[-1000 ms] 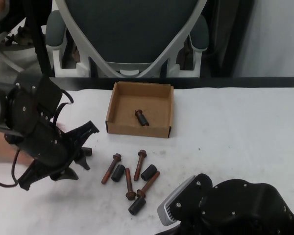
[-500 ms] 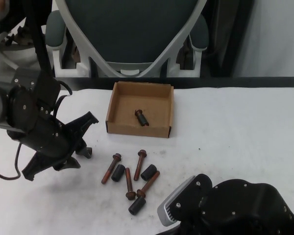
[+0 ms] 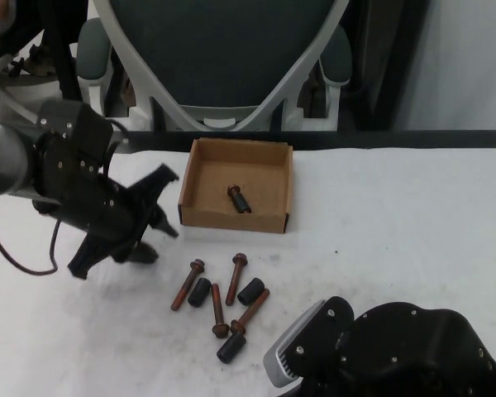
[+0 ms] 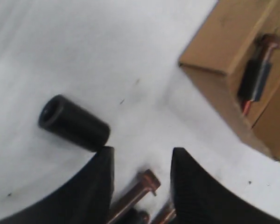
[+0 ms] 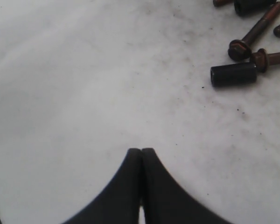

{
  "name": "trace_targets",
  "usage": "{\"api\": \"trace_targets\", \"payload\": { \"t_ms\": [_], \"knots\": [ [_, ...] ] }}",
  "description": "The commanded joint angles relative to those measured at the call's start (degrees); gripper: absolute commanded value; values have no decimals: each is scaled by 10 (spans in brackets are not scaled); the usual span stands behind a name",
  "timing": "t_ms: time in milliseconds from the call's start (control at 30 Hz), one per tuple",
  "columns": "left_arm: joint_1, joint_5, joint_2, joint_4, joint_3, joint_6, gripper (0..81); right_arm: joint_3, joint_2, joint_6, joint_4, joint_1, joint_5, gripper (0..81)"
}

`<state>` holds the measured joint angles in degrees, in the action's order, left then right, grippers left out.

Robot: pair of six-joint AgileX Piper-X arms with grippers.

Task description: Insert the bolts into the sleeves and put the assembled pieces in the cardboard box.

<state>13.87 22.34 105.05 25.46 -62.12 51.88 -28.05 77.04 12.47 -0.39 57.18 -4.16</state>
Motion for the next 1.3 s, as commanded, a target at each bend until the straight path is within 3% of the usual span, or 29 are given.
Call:
{"api": "trace_targets", "payload": {
  "t_ms": [0,367,533,800,1000,1067,1267],
  "knots": [
    [-1,-3,-2,-66,-10,62,382,-6,-6,-5,-7,-2,-16,2],
    [-1,-69,-2,-57,-10,95,379,-6,-6,-5,-7,-2,-17,2],
    [-6,-78,-2,-20,-10,82,308,-6,-6,-5,-7,-2,-27,2],
    [-8,-122,-2,-7,-10,-37,300,-6,-6,-5,-7,-2,-49,2],
    [-8,-152,-2,-41,-12,-233,294,-6,-6,-5,-7,-2,-53,2],
    [-8,-159,-2,-42,-12,-288,251,-6,-6,-5,-11,-2,-52,2],
    [-6,-159,-2,-44,-12,-410,9,-6,-6,-5,-21,-2,-52,2]
  ]
}}
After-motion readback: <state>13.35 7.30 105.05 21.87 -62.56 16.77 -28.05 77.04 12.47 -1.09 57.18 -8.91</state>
